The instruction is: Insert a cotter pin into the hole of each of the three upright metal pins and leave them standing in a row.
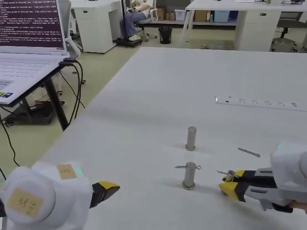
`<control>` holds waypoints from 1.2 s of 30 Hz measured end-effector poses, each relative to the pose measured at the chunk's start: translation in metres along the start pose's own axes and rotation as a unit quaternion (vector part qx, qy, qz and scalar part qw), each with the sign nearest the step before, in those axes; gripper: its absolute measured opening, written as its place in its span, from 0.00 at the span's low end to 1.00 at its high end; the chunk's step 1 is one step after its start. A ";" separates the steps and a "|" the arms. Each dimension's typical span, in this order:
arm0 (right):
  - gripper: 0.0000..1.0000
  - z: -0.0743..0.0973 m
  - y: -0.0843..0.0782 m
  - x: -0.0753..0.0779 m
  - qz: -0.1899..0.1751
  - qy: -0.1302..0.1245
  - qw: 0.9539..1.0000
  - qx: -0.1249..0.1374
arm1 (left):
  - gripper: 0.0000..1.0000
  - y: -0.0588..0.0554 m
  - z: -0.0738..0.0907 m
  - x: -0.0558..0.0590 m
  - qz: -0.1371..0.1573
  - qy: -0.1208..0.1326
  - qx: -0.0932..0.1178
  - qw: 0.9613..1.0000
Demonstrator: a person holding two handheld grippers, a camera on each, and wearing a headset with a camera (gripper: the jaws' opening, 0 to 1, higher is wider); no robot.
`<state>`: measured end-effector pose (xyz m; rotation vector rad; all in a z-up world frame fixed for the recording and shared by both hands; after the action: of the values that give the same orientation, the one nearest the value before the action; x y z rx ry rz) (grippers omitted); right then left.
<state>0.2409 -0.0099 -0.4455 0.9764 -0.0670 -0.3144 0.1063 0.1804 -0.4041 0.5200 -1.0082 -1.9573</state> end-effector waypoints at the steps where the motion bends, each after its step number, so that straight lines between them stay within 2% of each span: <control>1: 0.05 0.000 0.000 0.000 0.003 -0.002 1.000 0.000 | 0.96 0.000 0.000 0.000 0.001 0.001 0.000 1.000; 5: 0.09 0.000 0.000 0.000 0.018 -0.012 1.000 -0.009 | 0.97 0.000 -0.001 -0.001 0.001 0.007 -0.004 1.000; 8: 0.22 0.003 0.002 0.000 0.014 -0.018 1.000 -0.002 | 0.97 0.000 0.000 -0.002 0.004 0.006 -0.003 1.000; 9: 0.26 0.006 0.003 0.000 -0.002 -0.024 1.000 0.000 | 0.97 0.001 0.000 -0.003 0.005 0.005 -0.003 1.000; 10: 0.33 0.007 0.003 0.000 -0.005 -0.026 1.000 -0.001 | 0.97 0.001 0.000 -0.003 0.006 0.005 -0.003 1.000; 13: 0.45 0.016 0.008 -0.002 -0.004 -0.036 0.999 0.007 | 0.97 0.002 0.001 -0.003 0.009 0.006 0.000 1.000; 18: 0.55 0.032 0.008 -0.016 -0.022 -0.037 0.999 0.021 | 0.97 0.006 -0.001 -0.006 0.031 0.005 0.010 0.999; 21: 0.65 0.041 0.005 -0.026 -0.037 -0.041 0.998 0.026 | 0.97 0.008 -0.002 -0.007 0.039 0.008 0.016 0.999; 25: 0.74 0.054 0.003 -0.037 -0.068 -0.047 0.996 0.041 | 0.97 0.010 -0.003 -0.008 0.054 0.011 0.025 0.998; 29: 0.73 0.067 -0.001 -0.046 -0.080 -0.060 0.994 0.047 | 0.97 0.011 -0.003 -0.010 0.068 0.015 0.026 0.997; 31: 0.77 0.071 -0.002 -0.050 -0.093 -0.066 0.992 0.058 | 0.97 0.010 -0.003 -0.010 0.071 0.016 0.025 0.997; 33: 0.82 0.076 0.001 -0.054 -0.114 -0.074 0.987 0.088 | 0.97 0.010 -0.002 -0.010 0.074 0.015 0.025 0.997; 36: 0.88 0.084 -0.003 -0.059 -0.131 -0.079 0.984 0.093 | 0.97 0.010 -0.002 -0.011 0.076 0.018 0.022 0.997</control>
<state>0.1675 -0.0620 -0.3952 1.1476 -0.1142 -0.6360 0.1188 0.1853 -0.3973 0.4866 -1.0400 -1.7902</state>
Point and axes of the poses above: the centre of the closed fingertips' face, and the gripper's own axes: z roughly backward along the fingers, x roughly to its right, y roughly out of its top, the point moved 5 cm from there along z, roughly backward along the fingers, and after that the axes turned 11 degrees about y, right-handed, at the moved point
